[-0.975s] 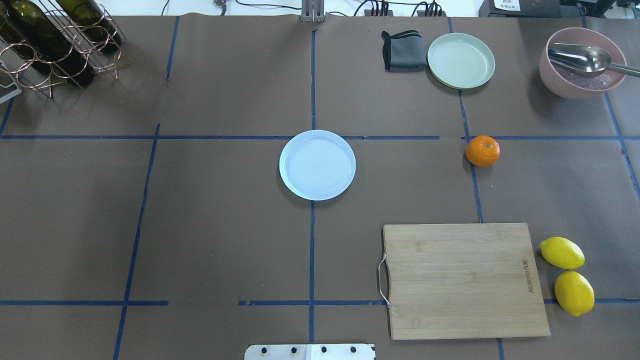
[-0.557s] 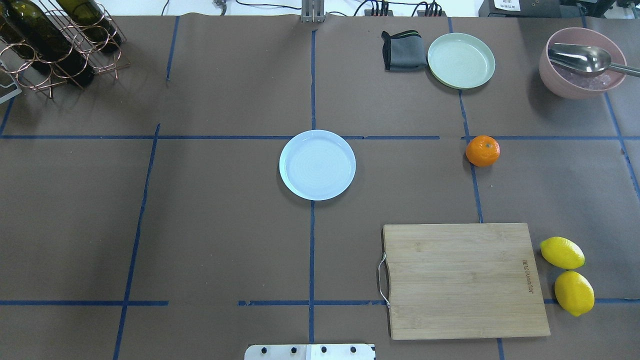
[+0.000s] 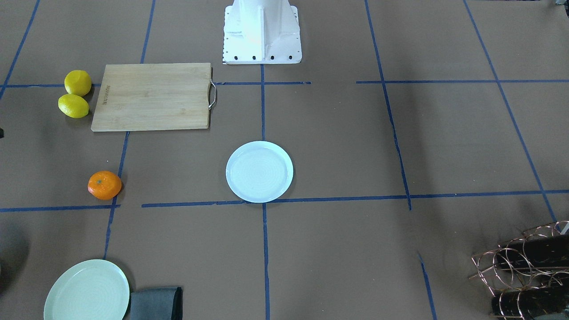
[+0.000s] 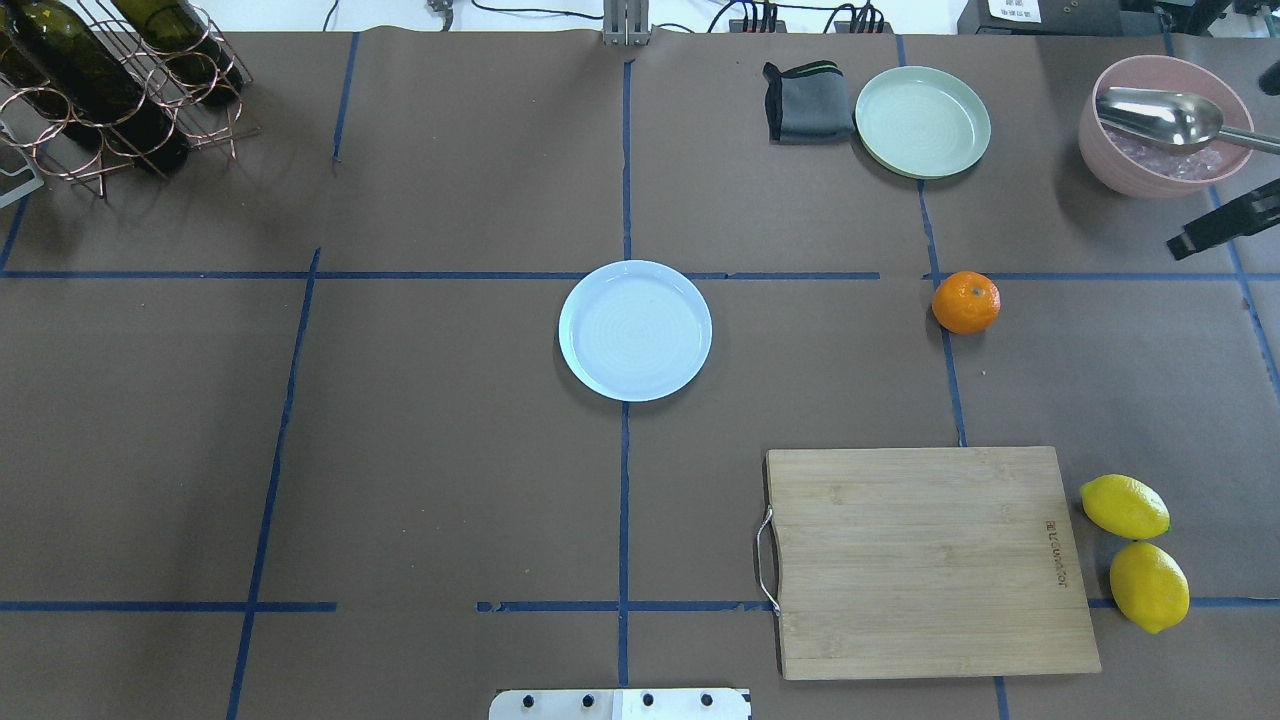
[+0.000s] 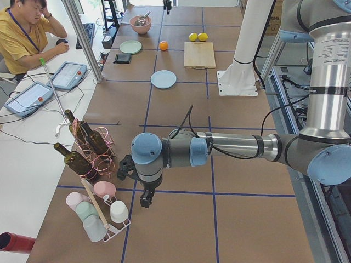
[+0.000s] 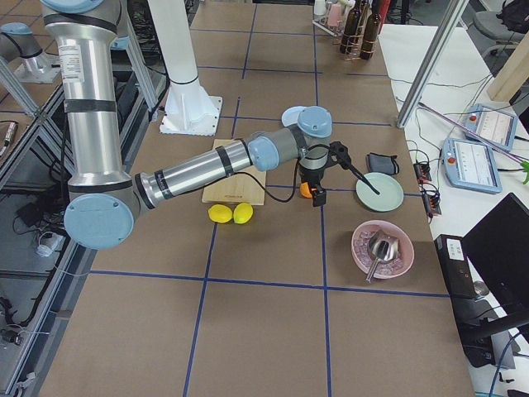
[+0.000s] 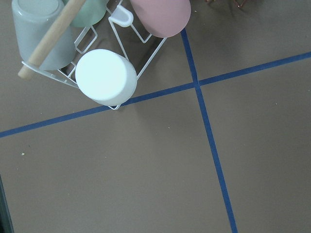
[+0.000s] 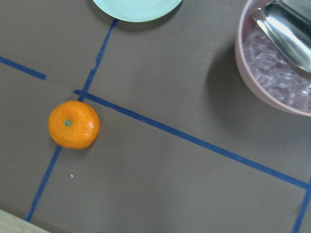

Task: Pick orange to plate
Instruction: 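Reach the right gripper down to the orange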

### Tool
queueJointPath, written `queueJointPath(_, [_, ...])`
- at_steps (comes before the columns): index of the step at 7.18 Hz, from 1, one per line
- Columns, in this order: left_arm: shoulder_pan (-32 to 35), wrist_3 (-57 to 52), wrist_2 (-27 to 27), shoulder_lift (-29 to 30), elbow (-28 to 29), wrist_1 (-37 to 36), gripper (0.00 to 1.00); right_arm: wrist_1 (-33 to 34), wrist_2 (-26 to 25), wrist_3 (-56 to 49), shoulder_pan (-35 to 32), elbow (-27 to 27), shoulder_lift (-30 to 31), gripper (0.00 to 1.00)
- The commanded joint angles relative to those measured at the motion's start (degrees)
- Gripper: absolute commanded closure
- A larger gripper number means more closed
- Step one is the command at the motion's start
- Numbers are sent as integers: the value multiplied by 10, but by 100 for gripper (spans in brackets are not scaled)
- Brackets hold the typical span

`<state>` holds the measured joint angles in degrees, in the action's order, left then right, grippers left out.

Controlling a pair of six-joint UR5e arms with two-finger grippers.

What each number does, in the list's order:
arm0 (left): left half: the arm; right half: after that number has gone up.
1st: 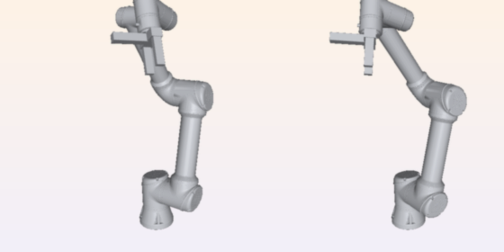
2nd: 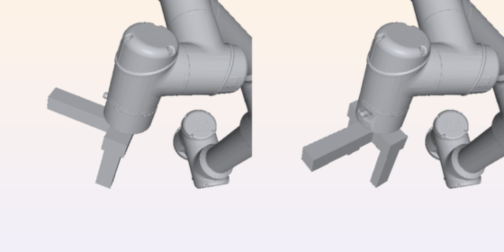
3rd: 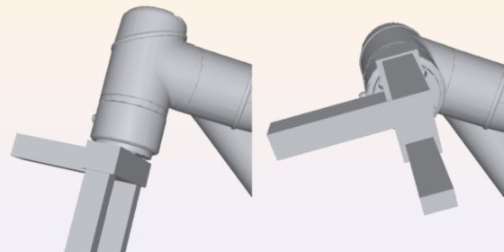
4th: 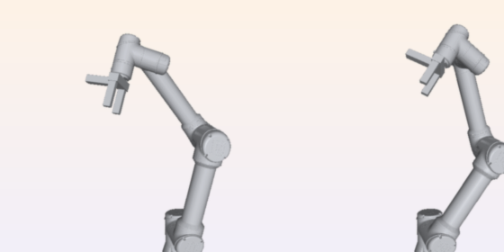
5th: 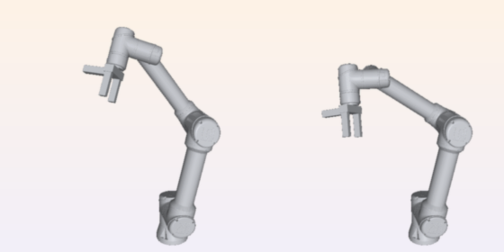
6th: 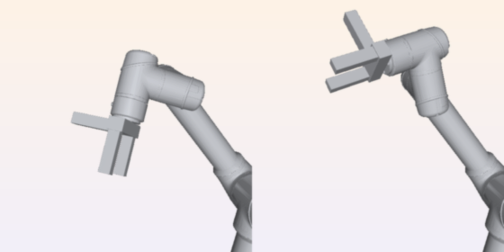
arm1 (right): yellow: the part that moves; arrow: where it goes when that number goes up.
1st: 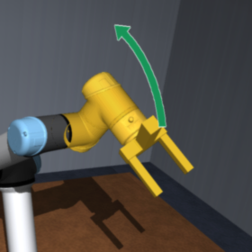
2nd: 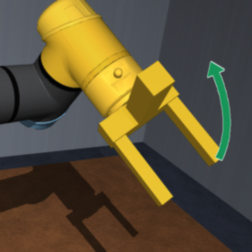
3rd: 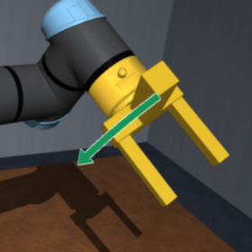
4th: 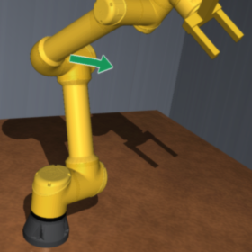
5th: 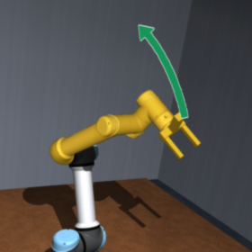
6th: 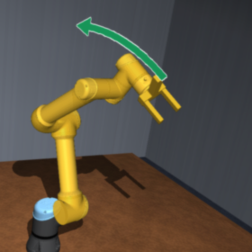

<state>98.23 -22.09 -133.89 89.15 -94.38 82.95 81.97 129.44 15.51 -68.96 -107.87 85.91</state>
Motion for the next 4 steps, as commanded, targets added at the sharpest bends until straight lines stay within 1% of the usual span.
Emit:
queueJointPath(1, [0, 0, -3, 1, -1, 0, 0, -102, -92, 175, 114, 44, -45, 0])
queueJointPath(2, [-1, 0, -4, 1, -3, 0, 0, -105, -116, 199, 132, 79, -78, 0])
queueJointPath(3, [-1, -1, -4, 1, -3, 1, 0, -120, -135, 199, 146, 112, -88, 0])
queueJointPath(4, [0, -1, -4, 1, -3, 1, 0, -152, -147, 207, 157, 134, -95, 0])
